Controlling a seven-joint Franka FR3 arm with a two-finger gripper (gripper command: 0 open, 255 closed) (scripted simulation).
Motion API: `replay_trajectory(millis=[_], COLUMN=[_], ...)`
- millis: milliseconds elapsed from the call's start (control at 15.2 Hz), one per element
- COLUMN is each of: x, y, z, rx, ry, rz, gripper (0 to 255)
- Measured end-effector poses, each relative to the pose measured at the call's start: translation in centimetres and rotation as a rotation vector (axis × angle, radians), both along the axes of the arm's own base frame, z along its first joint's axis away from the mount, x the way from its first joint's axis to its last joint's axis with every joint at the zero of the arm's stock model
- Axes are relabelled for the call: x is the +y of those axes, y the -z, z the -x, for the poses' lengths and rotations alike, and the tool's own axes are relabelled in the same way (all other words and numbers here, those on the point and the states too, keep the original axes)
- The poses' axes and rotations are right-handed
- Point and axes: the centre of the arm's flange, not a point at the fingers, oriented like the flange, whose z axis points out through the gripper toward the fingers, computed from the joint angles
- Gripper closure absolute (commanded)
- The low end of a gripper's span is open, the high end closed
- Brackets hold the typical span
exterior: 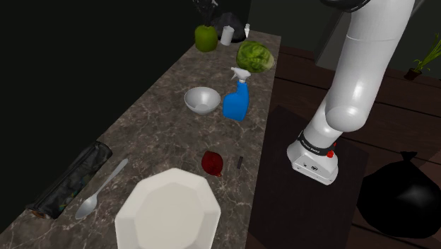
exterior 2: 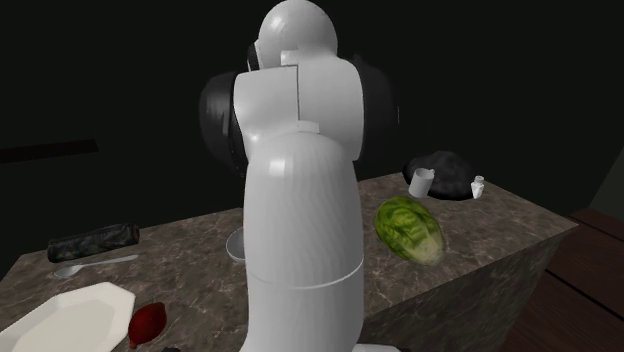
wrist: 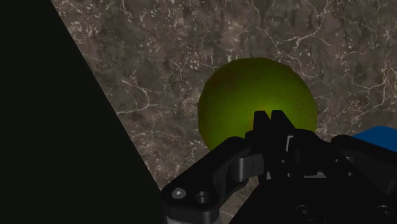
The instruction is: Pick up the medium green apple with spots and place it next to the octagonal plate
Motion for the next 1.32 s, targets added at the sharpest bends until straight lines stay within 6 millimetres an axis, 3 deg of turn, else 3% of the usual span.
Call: replay_trajectory(millis=[1320], x=[20.9], y=[-0.3], z=[15.1], rx=[0.0], ry=[-0.002], rz=[0.0], gripper=[255])
